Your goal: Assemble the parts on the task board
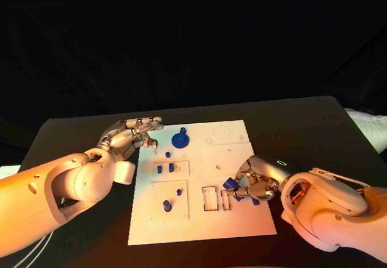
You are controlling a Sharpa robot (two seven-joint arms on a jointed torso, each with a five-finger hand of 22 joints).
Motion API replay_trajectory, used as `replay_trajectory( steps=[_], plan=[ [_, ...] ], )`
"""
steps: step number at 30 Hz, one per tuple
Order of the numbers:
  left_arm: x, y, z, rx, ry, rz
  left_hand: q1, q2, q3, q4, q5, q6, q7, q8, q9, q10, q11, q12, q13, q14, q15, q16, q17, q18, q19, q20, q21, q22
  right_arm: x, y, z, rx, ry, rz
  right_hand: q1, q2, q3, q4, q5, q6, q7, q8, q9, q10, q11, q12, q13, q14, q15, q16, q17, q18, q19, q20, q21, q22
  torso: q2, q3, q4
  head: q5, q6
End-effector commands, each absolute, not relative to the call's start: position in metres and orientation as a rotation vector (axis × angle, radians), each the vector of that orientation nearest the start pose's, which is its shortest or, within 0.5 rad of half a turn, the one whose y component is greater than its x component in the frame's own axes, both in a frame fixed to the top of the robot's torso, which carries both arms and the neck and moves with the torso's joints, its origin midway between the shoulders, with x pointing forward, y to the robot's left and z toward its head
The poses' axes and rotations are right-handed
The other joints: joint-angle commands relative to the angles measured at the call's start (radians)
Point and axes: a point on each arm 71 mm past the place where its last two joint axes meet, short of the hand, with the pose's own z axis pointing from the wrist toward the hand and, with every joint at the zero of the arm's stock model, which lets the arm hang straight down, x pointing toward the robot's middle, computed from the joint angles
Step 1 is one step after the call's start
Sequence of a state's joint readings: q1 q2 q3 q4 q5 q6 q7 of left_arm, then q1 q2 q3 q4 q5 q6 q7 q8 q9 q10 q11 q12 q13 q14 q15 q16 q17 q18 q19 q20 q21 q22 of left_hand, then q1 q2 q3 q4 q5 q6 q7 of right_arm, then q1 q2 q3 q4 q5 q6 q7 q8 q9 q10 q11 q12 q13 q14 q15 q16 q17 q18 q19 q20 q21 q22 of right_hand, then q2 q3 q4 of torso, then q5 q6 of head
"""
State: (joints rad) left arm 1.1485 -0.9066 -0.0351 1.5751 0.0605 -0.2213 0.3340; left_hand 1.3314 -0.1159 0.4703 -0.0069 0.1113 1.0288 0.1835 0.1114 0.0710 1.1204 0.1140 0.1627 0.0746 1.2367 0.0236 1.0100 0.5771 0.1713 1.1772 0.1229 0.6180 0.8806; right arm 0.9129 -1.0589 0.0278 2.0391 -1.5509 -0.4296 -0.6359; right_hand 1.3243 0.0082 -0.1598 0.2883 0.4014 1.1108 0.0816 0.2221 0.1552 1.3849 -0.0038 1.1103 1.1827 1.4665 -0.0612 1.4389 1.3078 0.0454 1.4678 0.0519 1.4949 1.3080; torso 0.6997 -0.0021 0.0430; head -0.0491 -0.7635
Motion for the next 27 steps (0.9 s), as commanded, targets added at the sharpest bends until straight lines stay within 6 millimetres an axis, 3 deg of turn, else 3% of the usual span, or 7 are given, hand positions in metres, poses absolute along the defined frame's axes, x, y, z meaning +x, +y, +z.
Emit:
replay_trajectory(
  steps=[1,5,12,22,24,27],
  plan=[
    [0.468,0.218,-0.201,-1.243,1.528,-1.617,-0.002,0.005,-0.008,-0.001,-0.004,-0.008,0.003,0.004,-0.001,-0.009,-0.001,0.006,0.001,-0.008,0.002,-0.004,-0.001,0.012,0.005,0.003,-0.007,-0.002,0.344,-0.183,-0.224,0.22,1.885,0.558,0.011,0.018,-0.007,0.0,0.004,0.013,-0.009,0.006,0.031,0.011,-0.002,-0.003,0.001,0.064,-0.008,0.003,0.032,-0.017,0.025,-0.007,0.003,0.168,0.002,-0.0008,0.0013,-0.002,0.001],
    [0.468,0.217,-0.202,-1.244,1.534,-1.619,-0.004,0.004,-0.012,0.0,-0.004,-0.01,0.004,0.003,-0.002,-0.011,0.0,0.006,0.0,-0.007,0.003,-0.002,0.0,0.011,0.005,0.003,-0.008,-0.002,0.345,-0.176,-0.227,0.21,1.918,0.568,0.008,0.015,-0.011,0.0,0.001,0.013,-0.009,0.006,0.033,0.011,-0.001,-0.007,0.0,0.064,-0.008,0.002,0.031,-0.017,0.025,-0.007,0.003,0.167,0.001,-0.0012,0.0007,0.002,0.002],
    [0.467,0.215,-0.202,-1.244,1.539,-1.625,-0.004,0.004,-0.012,0.0,-0.004,-0.01,0.004,0.003,-0.002,-0.011,0.0,0.006,0.0,-0.007,0.003,-0.002,0.0,0.011,0.005,0.003,-0.008,-0.002,0.346,-0.158,-0.234,0.179,1.988,0.586,-0.027,0.027,-0.03,0.003,-0.005,0.019,-0.011,0.01,0.046,0.014,-0.002,-0.01,0.005,0.064,-0.008,0.004,0.033,-0.017,0.025,-0.007,0.003,0.168,0.001,-0.0018,0.0072,0.002,-0.001],
    [0.467,0.215,-0.202,-1.243,1.541,-1.628,-0.005,0.004,-0.014,0.001,-0.004,-0.011,0.005,0.003,-0.002,-0.013,0.0,0.007,0.0,-0.007,0.003,-0.002,0.0,0.011,0.005,0.003,-0.009,-0.003,0.351,-0.147,-0.241,0.149,2.031,0.555,-0.085,0.049,-0.062,0.004,-0.014,0.04,-0.023,0.028,0.075,0.018,-0.011,-0.024,0.007,0.065,-0.015,0.006,0.04,-0.017,0.024,-0.011,0.002,0.168,0.002,-0.0016,0.0062,0.008,-0.002],
    [0.467,0.215,-0.202,-1.243,1.541,-1.628,-0.005,0.004,-0.014,0.001,-0.004,-0.011,0.005,0.003,-0.002,-0.013,0.0,0.007,0.0,-0.007,0.003,-0.002,0.0,0.011,0.005,0.003,-0.009,-0.003,0.351,-0.145,-0.242,0.145,2.033,0.551,-0.093,0.051,-0.068,0.003,-0.022,0.041,-0.024,0.03,0.079,0.019,-0.012,-0.026,0.007,0.064,-0.016,0.006,0.039,-0.017,0.024,-0.012,0.002,0.168,0.002,-0.0017,0.0064,0.009,-0.003],
    [0.467,0.215,-0.202,-1.243,1.541,-1.628,-0.005,0.004,-0.014,0.001,-0.004,-0.011,0.005,0.003,-0.002,-0.013,0.0,0.007,0.0,-0.007,0.003,-0.002,0.0,0.011,0.005,0.003,-0.009,-0.003,0.352,-0.143,-0.242,0.13,2.036,0.544,-0.127,0.056,-0.089,0.003,-0.07,0.039,-0.025,0.033,0.089,0.019,-0.012,-0.034,0.007,0.064,-0.017,0.004,0.036,-0.016,0.022,-0.014,0.0,0.166,0.002,-0.0017,0.0077,0.01,-0.004]
  ],
)
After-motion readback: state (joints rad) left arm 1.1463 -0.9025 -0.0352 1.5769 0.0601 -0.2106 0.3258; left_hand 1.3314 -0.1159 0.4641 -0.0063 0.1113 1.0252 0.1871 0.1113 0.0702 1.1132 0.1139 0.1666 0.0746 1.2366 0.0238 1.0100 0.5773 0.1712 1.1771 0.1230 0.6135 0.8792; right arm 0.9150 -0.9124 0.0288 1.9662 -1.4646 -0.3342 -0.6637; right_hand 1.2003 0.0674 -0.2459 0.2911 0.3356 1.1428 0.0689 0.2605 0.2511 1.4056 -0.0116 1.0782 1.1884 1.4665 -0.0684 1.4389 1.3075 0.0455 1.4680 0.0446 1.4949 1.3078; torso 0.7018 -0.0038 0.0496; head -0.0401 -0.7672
